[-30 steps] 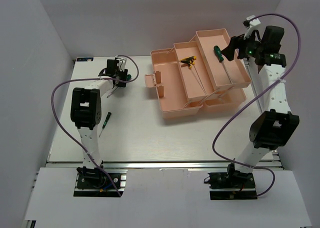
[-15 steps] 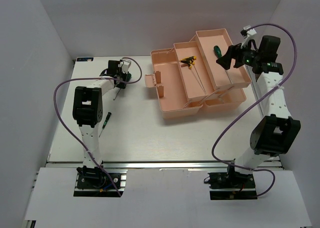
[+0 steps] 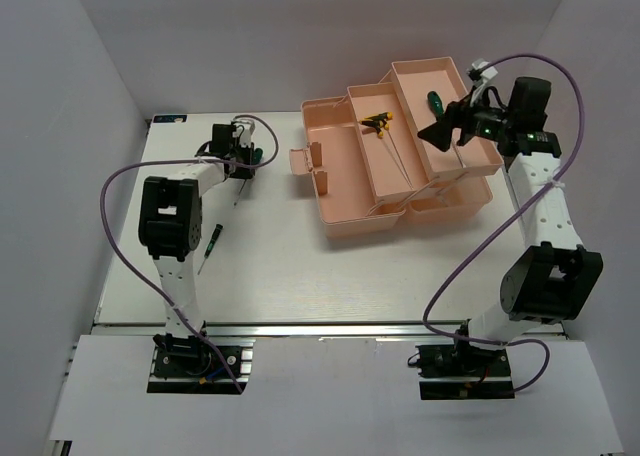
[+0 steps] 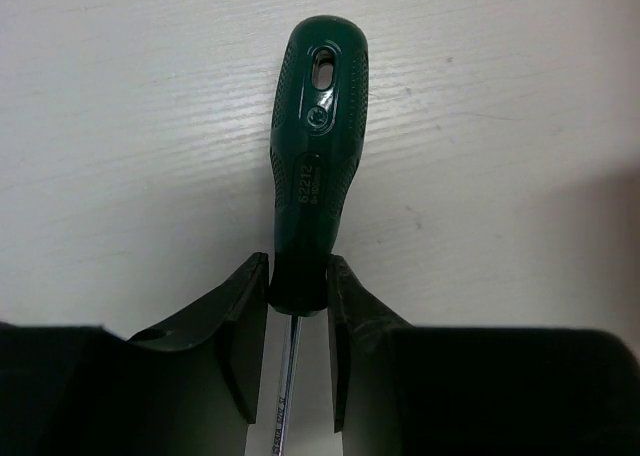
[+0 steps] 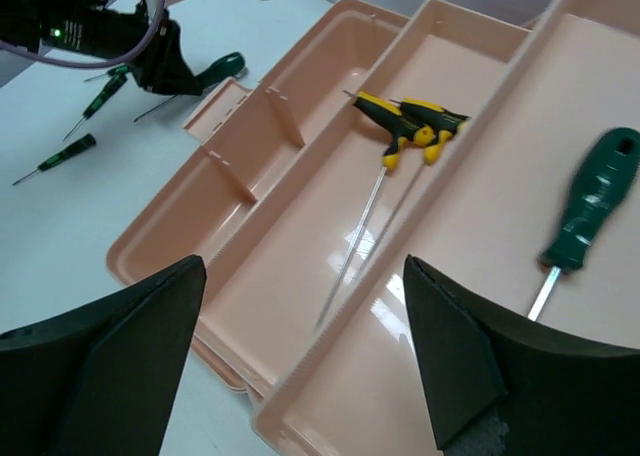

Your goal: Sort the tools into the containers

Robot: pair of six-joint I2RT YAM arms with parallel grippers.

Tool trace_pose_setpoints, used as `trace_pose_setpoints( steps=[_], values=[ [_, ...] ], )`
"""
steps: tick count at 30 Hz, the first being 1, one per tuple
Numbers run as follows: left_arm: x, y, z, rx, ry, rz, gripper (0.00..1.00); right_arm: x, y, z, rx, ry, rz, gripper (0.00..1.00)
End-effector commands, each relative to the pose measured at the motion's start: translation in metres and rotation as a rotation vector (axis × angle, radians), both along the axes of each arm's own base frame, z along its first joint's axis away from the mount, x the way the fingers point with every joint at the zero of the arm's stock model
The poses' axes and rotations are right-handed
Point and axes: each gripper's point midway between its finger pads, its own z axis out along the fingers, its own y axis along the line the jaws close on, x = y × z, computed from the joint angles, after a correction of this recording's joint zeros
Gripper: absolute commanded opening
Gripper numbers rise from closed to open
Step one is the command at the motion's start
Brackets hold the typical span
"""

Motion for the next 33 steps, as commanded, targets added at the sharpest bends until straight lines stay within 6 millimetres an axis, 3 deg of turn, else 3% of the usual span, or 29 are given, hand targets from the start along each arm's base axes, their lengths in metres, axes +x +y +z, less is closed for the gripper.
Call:
trace_pose_setpoints(
  steps=[1,2,3,4,6,7,8,9,10,11,12,13,14,15,16,18,19,20,21,23,25,33],
  values=[
    [0.009,-0.019,0.1,-0.19,-0.198,0.028,0.0,-0.024,0.035,0.004,-0.026,-0.014,0.104,0.82],
    [0.004,-0.023,0.118,-0.213,-0.226,0.015,0.0,-0.03,0.055,0.001,-0.035,-0.008,0.138,0.8],
    [0.0,-0.025,0.123,-0.234,-0.227,0.018,0.0,-0.029,0.059,-0.002,-0.05,0.003,0.117,0.77],
    [-0.007,-0.025,0.123,-0.241,-0.214,0.018,0.0,-0.031,0.068,-0.005,-0.046,0.022,0.118,0.69],
    [-0.019,-0.028,0.143,-0.264,-0.224,0.0,0.0,-0.034,0.091,-0.012,-0.042,0.064,0.121,0.55],
    [-0.028,-0.029,0.139,-0.27,-0.207,-0.006,0.0,-0.037,0.102,-0.012,-0.015,0.11,0.12,0.43],
    [-0.035,-0.031,0.143,-0.281,-0.208,-0.014,0.0,-0.045,0.123,-0.01,-0.004,0.123,0.154,0.4],
    [-0.045,-0.036,0.164,-0.318,-0.237,-0.036,0.0,-0.041,0.131,-0.016,-0.007,0.154,0.127,0.37],
    [-0.056,-0.039,0.161,-0.339,-0.232,-0.049,0.0,-0.051,0.156,-0.013,0.015,0.199,0.14,0.37],
    [-0.063,-0.043,0.168,-0.377,-0.233,-0.052,0.0,-0.052,0.169,-0.018,0.016,0.22,0.147,0.4],
    [-0.075,-0.051,0.192,-0.424,-0.273,-0.097,0.0,-0.053,0.178,-0.019,0.025,0.237,0.145,0.51],
    [-0.087,-0.054,0.187,-0.457,-0.254,-0.106,0.0,-0.064,0.197,-0.018,0.057,0.282,0.174,0.57],
    [-0.096,-0.059,0.193,-0.51,-0.247,-0.103,0.0,-0.062,0.209,-0.015,0.087,0.279,0.193,0.62],
    [-0.105,-0.068,0.205,-0.558,-0.27,-0.143,0.0,-0.067,0.219,-0.011,0.118,0.293,0.223,0.74],
    [-0.121,-0.072,0.21,-0.6,-0.287,-0.158,0.0,-0.074,0.233,-0.008,0.158,0.331,0.243,0.78],
    [-0.137,-0.082,0.225,-0.704,-0.305,-0.177,0.0,-0.069,0.252,-0.001,0.209,0.326,0.277,0.82],
    [-0.148,-0.086,0.236,-0.733,-0.325,-0.193,0.0,-0.072,0.264,0.0,0.217,0.334,0.293,0.82],
    [-0.157,-0.092,0.229,-0.77,-0.29,-0.185,0.0,-0.065,0.274,-0.011,0.218,0.382,0.278,0.82],
    [-0.162,-0.096,0.233,-0.788,-0.298,-0.201,0.0,-0.064,0.285,0.0,0.231,0.367,0.294,0.82],
    [-0.176,-0.108,0.24,-0.819,-0.294,-0.23,0.0,-0.057,0.297,-0.009,0.243,0.402,0.283,0.82],
    [-0.184,-0.119,0.244,-0.828,-0.29,-0.261,0.0,-0.056,0.31,-0.003,0.256,0.387,0.295,0.82],
    [-0.194,-0.13,0.251,-0.852,-0.292,-0.284,0.0,-0.057,0.333,-0.01,0.248,0.386,0.283,0.78]
  ],
)
